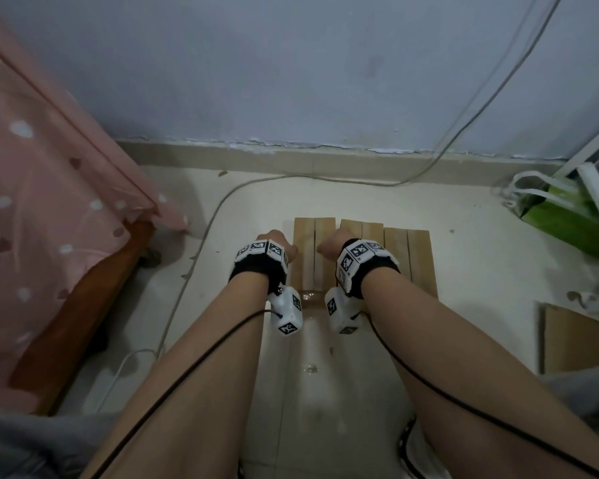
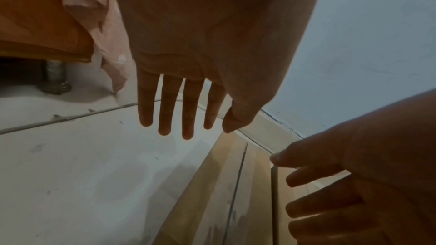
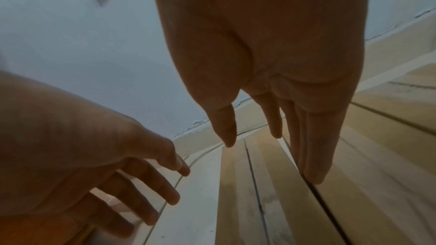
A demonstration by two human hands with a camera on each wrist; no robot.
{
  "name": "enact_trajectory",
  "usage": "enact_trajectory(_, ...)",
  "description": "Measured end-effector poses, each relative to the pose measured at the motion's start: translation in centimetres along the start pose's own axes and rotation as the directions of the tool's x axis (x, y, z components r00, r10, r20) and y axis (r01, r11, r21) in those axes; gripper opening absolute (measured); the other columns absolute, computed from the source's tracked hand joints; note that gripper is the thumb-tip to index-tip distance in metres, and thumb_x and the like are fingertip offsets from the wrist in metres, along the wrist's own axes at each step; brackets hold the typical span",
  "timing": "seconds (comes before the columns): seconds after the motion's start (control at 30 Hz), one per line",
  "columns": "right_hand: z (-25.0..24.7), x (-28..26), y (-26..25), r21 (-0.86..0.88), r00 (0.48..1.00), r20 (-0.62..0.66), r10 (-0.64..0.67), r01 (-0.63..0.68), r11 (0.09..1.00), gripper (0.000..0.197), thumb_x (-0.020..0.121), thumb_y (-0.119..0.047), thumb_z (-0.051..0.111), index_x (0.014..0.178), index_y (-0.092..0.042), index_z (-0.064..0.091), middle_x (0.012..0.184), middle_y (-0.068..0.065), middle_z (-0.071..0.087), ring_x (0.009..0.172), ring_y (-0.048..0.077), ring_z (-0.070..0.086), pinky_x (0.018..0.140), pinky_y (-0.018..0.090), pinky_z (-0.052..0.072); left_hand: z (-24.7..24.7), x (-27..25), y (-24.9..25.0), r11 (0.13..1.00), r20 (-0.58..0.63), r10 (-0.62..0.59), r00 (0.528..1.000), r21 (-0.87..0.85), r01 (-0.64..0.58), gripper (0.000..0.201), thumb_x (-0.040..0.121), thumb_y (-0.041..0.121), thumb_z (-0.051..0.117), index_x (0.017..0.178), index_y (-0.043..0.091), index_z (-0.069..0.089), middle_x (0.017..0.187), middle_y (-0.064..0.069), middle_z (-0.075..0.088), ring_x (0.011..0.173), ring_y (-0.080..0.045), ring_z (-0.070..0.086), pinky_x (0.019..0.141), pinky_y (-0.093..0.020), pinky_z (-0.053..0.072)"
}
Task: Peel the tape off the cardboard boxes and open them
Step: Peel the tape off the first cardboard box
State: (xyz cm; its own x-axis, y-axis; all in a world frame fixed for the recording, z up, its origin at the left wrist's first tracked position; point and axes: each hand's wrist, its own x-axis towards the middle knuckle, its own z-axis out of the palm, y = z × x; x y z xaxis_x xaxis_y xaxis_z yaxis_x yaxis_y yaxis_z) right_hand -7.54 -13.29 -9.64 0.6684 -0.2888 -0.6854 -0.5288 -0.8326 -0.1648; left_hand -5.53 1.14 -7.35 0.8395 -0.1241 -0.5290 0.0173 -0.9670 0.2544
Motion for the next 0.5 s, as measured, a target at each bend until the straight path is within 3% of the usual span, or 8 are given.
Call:
enact_trajectory(0.07, 1.6, 5.4, -0.4, -0.074, 0.998, 0.061, 0.000, 0.004, 0.997, 0.048, 0.083, -0.030, 0.067, 0.127, -0.014, 0.056, 0.130, 0.007, 0.057, 0.113, 0.036, 0.058, 0.092, 0.056, 0.052, 0.9, 2.2, -0.4, 0.999, 0.024, -0.040, 0.999, -0.012, 0.040, 0.030, 0.092, 0.030, 0.052, 0.072, 0.009, 0.052, 0.077, -0.006, 0.056, 0.068, -0.023, 0.053, 0.061, -0.025, 0.039)
enact_trajectory(0.13, 3.0, 10.0, -0.3, -0.121, 0.996, 0.093, 0.016, -0.005, 0.993, 0.045, 0.082, -0.031, 0.065, 0.124, -0.016, 0.058, 0.131, 0.009, 0.057, 0.111, 0.038, 0.059, 0.091, 0.057, 0.052, 1.5, 3.5, -0.4, 0.996, 0.048, -0.048, 0.998, -0.078, 0.052, 0.033, 0.093, 0.029, 0.052, 0.068, 0.010, 0.047, 0.082, -0.005, 0.055, 0.068, -0.022, 0.052, 0.055, -0.024, 0.035)
enact_trajectory(0.2, 1.9, 8.5, -1.9, -0.116, 0.995, 0.094, 0.020, -0.009, 0.993, 0.044, 0.089, -0.028, 0.060, 0.130, -0.014, 0.056, 0.135, 0.010, 0.054, 0.117, 0.039, 0.056, 0.094, 0.056, 0.050, 2.4, 5.1, -0.6, 0.992, 0.106, -0.067, 0.992, -0.096, 0.077, 0.026, 0.093, 0.030, 0.056, 0.076, 0.013, 0.047, 0.088, -0.004, 0.054, 0.080, -0.022, 0.053, 0.065, -0.024, 0.040)
enact_trajectory(0.27, 0.0, 3.8, -3.0, -0.096, 0.992, 0.125, 0.015, -0.003, 0.995, 0.043, 0.096, -0.024, 0.054, 0.135, -0.008, 0.052, 0.140, 0.013, 0.050, 0.125, 0.036, 0.052, 0.101, 0.052, 0.047, 5.0, 9.2, -1.4, 0.988, 0.199, -0.116, 0.973, -0.079, 0.134, 0.022, 0.084, 0.031, 0.066, 0.080, 0.013, 0.054, 0.091, -0.004, 0.063, 0.084, -0.026, 0.060, 0.079, -0.034, 0.050)
enact_trajectory(0.33, -0.5, 2.6, -3.1, -0.066, 0.993, 0.110, 0.044, -0.037, 0.997, 0.037, 0.100, -0.019, 0.046, 0.132, -0.001, 0.053, 0.138, 0.017, 0.052, 0.125, 0.034, 0.053, 0.105, 0.046, 0.045, 9.7, 15.6, -3.2, 0.983, 0.243, -0.159, 0.957, -0.050, 0.176, 0.042, 0.071, 0.039, 0.075, 0.096, 0.008, 0.062, 0.091, -0.007, 0.065, 0.086, -0.029, 0.063, 0.081, -0.046, 0.054)
enact_trajectory(0.4, -1.0, 1.5, -2.8, -0.050, 0.998, 0.059, 0.024, -0.021, 0.999, 0.034, 0.102, -0.015, 0.042, 0.129, 0.002, 0.054, 0.135, 0.018, 0.054, 0.120, 0.032, 0.055, 0.104, 0.041, 0.045, 9.0, 13.1, -2.3, 0.969, 0.254, -0.193, 0.948, -0.100, 0.224, 0.063, 0.069, 0.049, 0.073, 0.118, 0.011, 0.060, 0.101, -0.009, 0.063, 0.095, -0.031, 0.062, 0.082, -0.051, 0.054)
enact_trajectory(0.47, -0.9, 1.2, -2.3, 0.005, 1.000, 0.013, -0.021, 0.020, 1.000, 0.034, 0.102, -0.013, 0.039, 0.128, 0.003, 0.053, 0.131, 0.018, 0.056, 0.113, 0.031, 0.057, 0.099, 0.037, 0.045, 6.1, 7.7, -0.6, 0.986, 0.266, -0.088, 0.960, -0.115, 0.122, 0.038, 0.090, 0.031, 0.058, 0.113, 0.001, 0.060, 0.108, -0.016, 0.062, 0.096, -0.029, 0.061, 0.087, -0.039, 0.052)
enact_trajectory(0.5, -0.5, 1.5, -2.1, 0.016, 0.999, 0.028, -0.042, 0.042, 0.999, 0.034, 0.103, -0.014, 0.038, 0.127, 0.002, 0.054, 0.125, 0.019, 0.056, 0.111, 0.030, 0.057, 0.098, 0.037, 0.045, 5.0, 5.6, -0.1, 0.981, 0.264, -0.045, 0.963, -0.172, 0.093, 0.028, 0.092, 0.025, 0.054, 0.102, 0.000, 0.060, 0.108, -0.018, 0.063, 0.092, -0.030, 0.063, 0.088, -0.035, 0.052)
